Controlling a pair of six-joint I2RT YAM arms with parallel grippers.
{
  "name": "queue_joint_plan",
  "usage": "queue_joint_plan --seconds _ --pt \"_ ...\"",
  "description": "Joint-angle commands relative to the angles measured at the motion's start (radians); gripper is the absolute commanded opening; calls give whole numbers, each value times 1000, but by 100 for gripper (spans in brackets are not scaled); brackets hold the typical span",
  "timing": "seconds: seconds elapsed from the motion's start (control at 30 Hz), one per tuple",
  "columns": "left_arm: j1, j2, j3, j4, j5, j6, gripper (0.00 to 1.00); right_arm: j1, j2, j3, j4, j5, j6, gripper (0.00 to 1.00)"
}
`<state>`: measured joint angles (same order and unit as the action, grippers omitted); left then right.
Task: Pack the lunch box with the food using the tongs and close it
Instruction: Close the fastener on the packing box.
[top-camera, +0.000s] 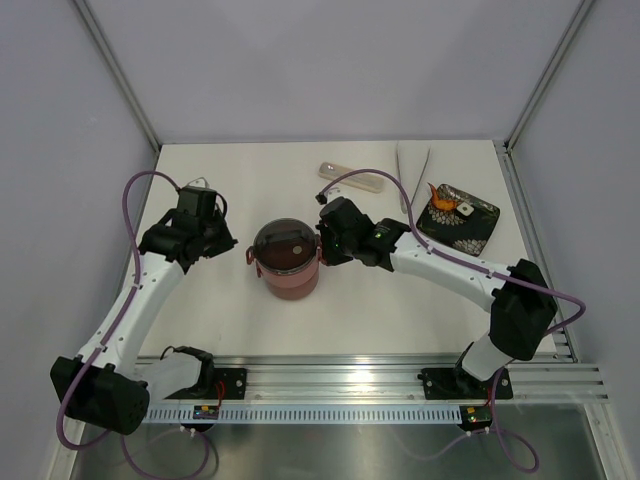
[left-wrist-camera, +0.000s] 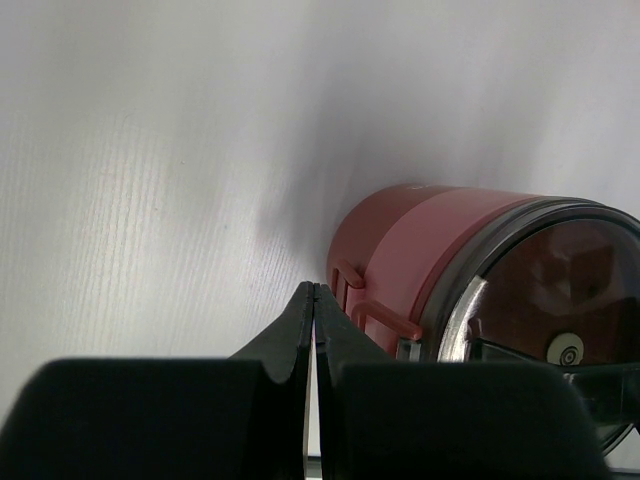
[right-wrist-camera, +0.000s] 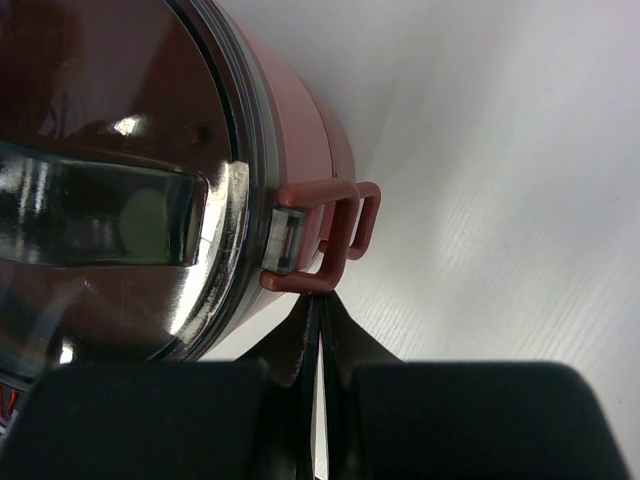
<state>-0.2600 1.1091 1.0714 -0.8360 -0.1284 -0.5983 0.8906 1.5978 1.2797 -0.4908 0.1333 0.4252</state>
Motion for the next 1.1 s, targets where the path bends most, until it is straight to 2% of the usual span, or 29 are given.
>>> queue_joint_plan --seconds 0.0,0.37,0.77,1.07 --pt "-2 -25 16 26 -19 18 0 4 -10 35 23 23 6 4" --pt "-1 3 18 24 -40 29 0 -47 -162 -75 -29 107 34 5" --pt "-10 32 -34 60 30 9 0 -65 25 96 -6 40 -31 3" --pt "-19 40 -47 64 70 5 0 -59 96 138 35 -60 -32 2"
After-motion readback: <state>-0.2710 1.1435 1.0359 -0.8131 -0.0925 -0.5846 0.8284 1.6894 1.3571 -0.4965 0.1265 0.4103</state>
